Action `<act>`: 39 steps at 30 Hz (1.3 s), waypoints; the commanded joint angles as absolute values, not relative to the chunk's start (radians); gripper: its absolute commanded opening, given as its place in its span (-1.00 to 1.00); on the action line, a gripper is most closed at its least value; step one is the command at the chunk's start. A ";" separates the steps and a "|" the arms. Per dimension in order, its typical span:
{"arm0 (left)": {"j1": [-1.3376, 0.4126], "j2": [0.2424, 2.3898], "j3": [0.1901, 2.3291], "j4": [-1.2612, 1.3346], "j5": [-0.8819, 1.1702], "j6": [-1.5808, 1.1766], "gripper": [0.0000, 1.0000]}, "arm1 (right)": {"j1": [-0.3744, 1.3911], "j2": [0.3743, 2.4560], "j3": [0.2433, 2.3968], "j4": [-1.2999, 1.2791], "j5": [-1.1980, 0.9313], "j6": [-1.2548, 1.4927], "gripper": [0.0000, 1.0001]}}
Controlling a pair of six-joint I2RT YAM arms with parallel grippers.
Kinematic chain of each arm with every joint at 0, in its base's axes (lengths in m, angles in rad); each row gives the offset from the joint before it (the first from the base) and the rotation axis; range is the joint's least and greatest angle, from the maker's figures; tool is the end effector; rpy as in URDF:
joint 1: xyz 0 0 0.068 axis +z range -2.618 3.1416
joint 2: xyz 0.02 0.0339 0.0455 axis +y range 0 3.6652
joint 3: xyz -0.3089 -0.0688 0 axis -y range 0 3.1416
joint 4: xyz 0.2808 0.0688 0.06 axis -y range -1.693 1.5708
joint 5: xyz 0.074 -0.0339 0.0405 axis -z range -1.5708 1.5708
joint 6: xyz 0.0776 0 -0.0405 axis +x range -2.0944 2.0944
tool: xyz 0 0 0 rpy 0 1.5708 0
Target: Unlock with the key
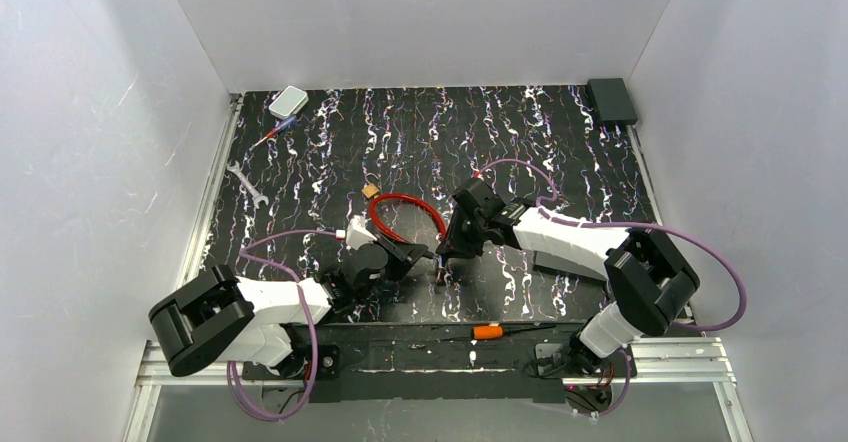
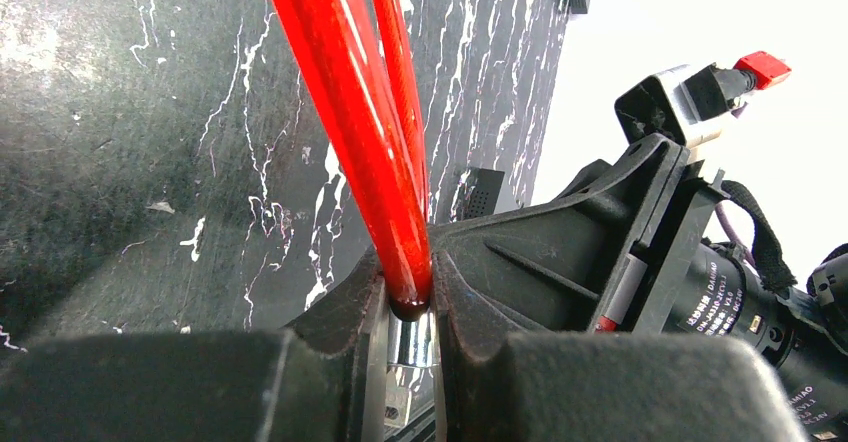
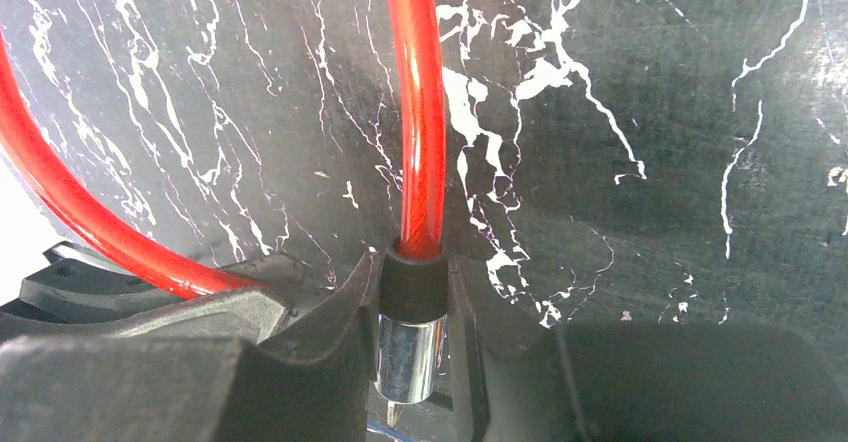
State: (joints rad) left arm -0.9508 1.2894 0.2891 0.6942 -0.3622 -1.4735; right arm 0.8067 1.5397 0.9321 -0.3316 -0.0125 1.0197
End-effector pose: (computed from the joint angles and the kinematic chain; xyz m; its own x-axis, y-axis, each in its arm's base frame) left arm 0.1828 -0.2087 0.1622 -0.5791 -0.7906 -0.1989 -0.1194 0.3236 -0.9386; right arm 0.2516 0.2640 0.1889 -0.9118 0.2797 -0.3006 0.0950 0.8559 0.5083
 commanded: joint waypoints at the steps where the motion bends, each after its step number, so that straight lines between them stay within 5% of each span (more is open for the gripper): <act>1: -0.933 1.260 0.279 0.661 -0.441 -1.468 -1.00 | 0.805 1.547 0.925 -0.344 -0.006 0.980 -0.97; 24: -0.874 1.099 0.200 0.583 -0.504 -1.368 -1.00 | 0.805 1.557 0.974 -0.404 0.022 0.910 -0.97; 39: -0.867 0.667 0.080 0.066 -0.611 -1.359 -1.00 | 0.613 1.531 1.013 -0.513 0.189 0.807 -0.97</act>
State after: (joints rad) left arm -0.8784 0.7452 0.0883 0.2867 -0.4892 -1.3435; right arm 0.6619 1.5642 0.9813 -0.4672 0.1074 0.8446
